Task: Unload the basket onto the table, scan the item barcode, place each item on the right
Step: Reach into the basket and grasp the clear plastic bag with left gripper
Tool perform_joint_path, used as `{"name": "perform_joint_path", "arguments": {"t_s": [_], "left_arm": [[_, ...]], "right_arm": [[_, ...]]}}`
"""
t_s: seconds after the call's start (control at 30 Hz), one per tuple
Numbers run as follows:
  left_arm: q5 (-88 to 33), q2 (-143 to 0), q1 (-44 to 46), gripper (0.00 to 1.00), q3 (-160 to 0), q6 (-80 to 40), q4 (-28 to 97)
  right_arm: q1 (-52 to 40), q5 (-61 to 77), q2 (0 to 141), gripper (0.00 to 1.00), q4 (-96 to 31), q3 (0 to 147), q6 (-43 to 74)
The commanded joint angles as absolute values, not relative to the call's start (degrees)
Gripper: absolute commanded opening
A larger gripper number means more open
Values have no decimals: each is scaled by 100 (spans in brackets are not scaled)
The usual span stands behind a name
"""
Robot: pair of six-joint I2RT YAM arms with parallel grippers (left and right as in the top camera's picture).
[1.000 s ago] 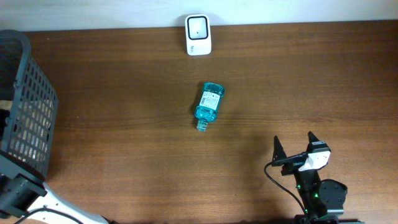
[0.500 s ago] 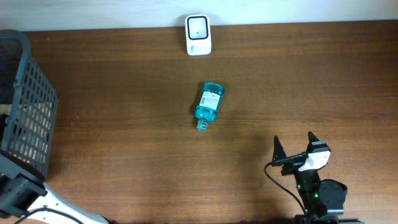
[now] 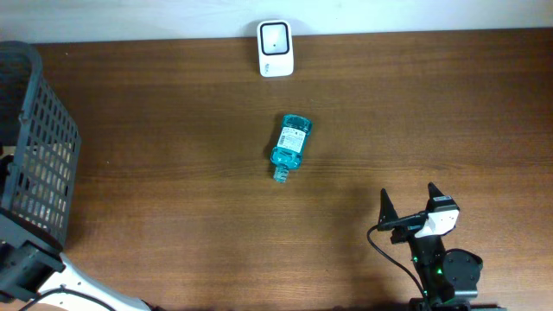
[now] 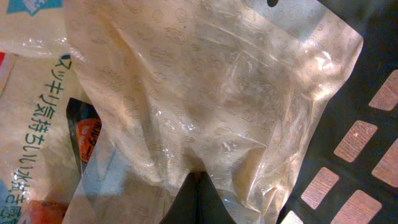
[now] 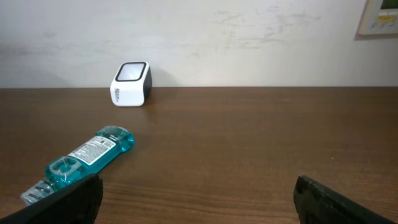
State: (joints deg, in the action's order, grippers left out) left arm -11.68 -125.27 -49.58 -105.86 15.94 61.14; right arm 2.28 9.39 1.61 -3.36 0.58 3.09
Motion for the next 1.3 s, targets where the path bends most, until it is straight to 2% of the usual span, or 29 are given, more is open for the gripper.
{"name": "perform_joint_path", "arguments": {"t_s": [0.0, 0.07, 0.1, 0.13, 0.17, 0.2, 0.37, 0.6, 0.77, 0.83, 0.93, 1.07, 1.17, 1.27], "left_arm": [[-1291, -12682, -4967, 0, -10652, 1313, 6243], [-1275, -12674, -4967, 0, -10833, 1315, 6318], [-1216, -12674, -4967, 5, -10927, 1315, 6346], [-1127, -12674, -4967, 33, -10989, 1315, 6357], [-906, -12674, -4967, 75, -11045, 1313, 6357], [-711, -12674, -4967, 96, -11063, 1313, 6361], [1083, -12674, -4978, 100, -11063, 1028, 6401], [-373, -12693, -5004, 91, -10549, 1232, 6329], [-414, -12702, -5004, 90, -10112, 1229, 6335], [-419, -12702, -5004, 80, -10097, 1229, 6355], [-631, -12696, -5004, 52, -10099, 1229, 6346], [-692, -12696, -5004, 38, -10165, 1227, 6302], [-690, -12696, -5004, 10, -10339, 1223, 6313], [-692, -12696, -5004, 0, -10702, 821, 6420]], "right_arm": [[261, 1009, 139, 98, -366, 32, 368], [261, 1009, 139, 98, -366, 32, 368], [261, 1009, 139, 98, -366, 32, 368], [261, 1009, 139, 98, -366, 32, 368], [261, 1009, 139, 98, -366, 32, 368], [261, 1009, 139, 98, -366, 32, 368], [261, 1009, 139, 98, -366, 32, 368], [261, 1009, 139, 98, -366, 32, 368], [261, 1009, 139, 98, -366, 32, 368], [261, 1009, 139, 98, -366, 32, 368], [261, 1009, 139, 98, -366, 32, 368], [261, 1009, 139, 98, -366, 32, 368], [261, 1009, 139, 99, -366, 32, 368], [261, 1007, 139, 98, -366, 32, 368]]}}
